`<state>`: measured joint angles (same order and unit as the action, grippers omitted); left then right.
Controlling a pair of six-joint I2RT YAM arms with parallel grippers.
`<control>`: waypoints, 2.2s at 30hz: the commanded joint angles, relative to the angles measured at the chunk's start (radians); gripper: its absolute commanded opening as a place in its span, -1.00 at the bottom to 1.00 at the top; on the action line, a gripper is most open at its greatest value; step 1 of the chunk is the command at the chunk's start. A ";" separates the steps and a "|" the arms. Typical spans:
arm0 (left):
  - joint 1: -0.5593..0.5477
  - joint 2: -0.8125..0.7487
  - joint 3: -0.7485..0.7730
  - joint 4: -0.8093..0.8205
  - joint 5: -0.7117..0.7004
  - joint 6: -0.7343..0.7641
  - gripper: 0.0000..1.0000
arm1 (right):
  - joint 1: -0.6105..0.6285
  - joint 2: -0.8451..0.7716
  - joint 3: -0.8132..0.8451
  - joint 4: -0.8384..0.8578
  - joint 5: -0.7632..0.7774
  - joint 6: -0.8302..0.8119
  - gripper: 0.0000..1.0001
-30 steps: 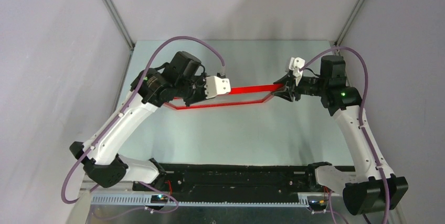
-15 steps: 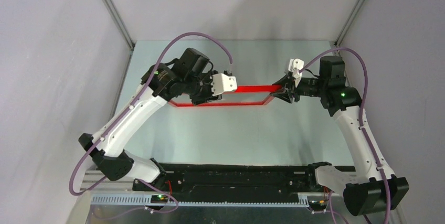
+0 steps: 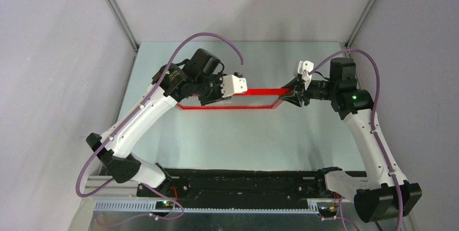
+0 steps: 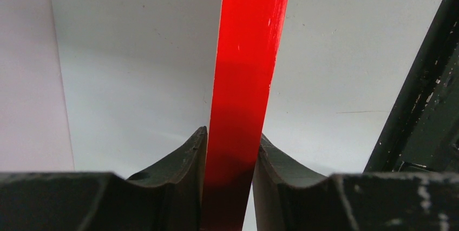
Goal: Put the photo into the frame
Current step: Turn over the photo frame at the center of the board.
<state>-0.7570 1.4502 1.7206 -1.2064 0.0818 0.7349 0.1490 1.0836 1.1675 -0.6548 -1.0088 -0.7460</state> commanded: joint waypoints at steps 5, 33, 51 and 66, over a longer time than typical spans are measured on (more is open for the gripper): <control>-0.004 -0.024 0.007 0.003 -0.022 0.019 -0.45 | -0.015 0.004 0.053 -0.040 -0.012 0.038 -0.87; 0.054 0.106 0.328 -0.057 0.130 -0.379 -1.00 | -0.185 -0.051 0.054 0.168 0.096 0.437 0.72; 0.102 0.246 0.474 -0.012 0.161 -0.704 -1.00 | -0.166 0.046 0.048 0.138 0.138 0.564 0.70; 0.298 0.230 0.337 0.197 0.377 -0.923 -1.00 | -0.155 0.119 0.003 0.239 0.213 0.658 0.68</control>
<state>-0.4950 1.7435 2.0937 -1.2270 0.3229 -0.0761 -0.0116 1.1847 1.1740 -0.4706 -0.8257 -0.1211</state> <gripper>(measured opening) 0.299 0.842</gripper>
